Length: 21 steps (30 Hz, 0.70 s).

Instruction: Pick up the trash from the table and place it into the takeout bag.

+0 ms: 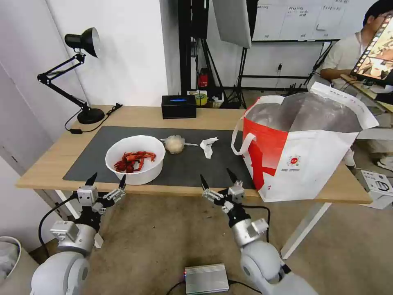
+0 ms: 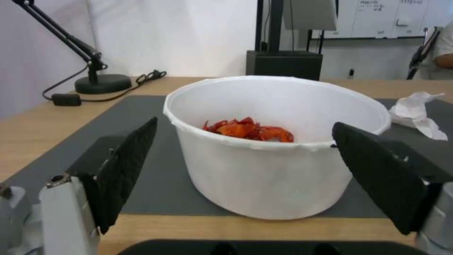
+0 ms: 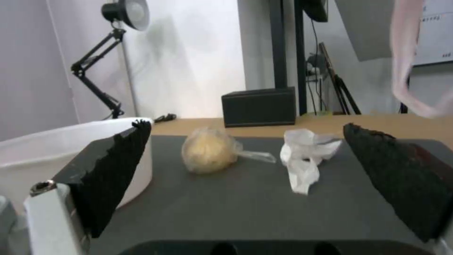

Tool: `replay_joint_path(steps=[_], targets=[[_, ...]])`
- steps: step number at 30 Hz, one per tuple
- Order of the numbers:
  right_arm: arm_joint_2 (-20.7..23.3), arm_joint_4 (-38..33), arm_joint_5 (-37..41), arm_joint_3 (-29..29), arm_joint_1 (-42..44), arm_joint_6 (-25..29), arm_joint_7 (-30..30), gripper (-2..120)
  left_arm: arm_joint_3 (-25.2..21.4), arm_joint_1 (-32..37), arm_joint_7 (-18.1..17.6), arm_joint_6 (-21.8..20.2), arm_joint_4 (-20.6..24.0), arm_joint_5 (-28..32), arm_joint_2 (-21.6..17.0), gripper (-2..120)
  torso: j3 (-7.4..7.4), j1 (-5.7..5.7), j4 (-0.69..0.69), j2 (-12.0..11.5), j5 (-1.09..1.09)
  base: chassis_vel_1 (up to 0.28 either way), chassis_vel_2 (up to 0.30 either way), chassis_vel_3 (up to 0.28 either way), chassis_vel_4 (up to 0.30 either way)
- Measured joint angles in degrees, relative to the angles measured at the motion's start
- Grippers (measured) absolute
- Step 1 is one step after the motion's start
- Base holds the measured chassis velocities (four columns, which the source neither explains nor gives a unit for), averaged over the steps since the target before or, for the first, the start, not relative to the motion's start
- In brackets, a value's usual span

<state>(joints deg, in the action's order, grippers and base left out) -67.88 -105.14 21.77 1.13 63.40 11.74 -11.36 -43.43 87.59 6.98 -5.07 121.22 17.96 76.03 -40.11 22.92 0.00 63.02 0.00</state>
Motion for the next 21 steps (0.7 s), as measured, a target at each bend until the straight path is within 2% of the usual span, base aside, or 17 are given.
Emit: replay_joint_path(steps=[6,9,21], targets=[[-0.37,3.89,3.21,3.35,-6.97,-2.06,-3.48,100,-0.92,0.38,0.33,0.46,0.45,-0.04,0.75,100,0.0,0.0,0.0,0.0,0.01,0.0,0.0,0.0,0.0],[-0.5,7.12,6.1,7.19,-13.74,-6.18,-8.67,100,-2.46,0.31,0.41,0.69,0.47,0.32,1.29,100,0.0,0.0,0.0,0.0,0.0,0.0,0.0,0.0,0.0],[-3.23,15.47,11.52,11.62,-25.19,-12.03,-16.5,100,-5.01,1.4,1.53,1.3,2.68,0.72,2.85,100,0.0,0.0,0.0,0.0,-0.01,0.0,0.0,0.0,0.0]])
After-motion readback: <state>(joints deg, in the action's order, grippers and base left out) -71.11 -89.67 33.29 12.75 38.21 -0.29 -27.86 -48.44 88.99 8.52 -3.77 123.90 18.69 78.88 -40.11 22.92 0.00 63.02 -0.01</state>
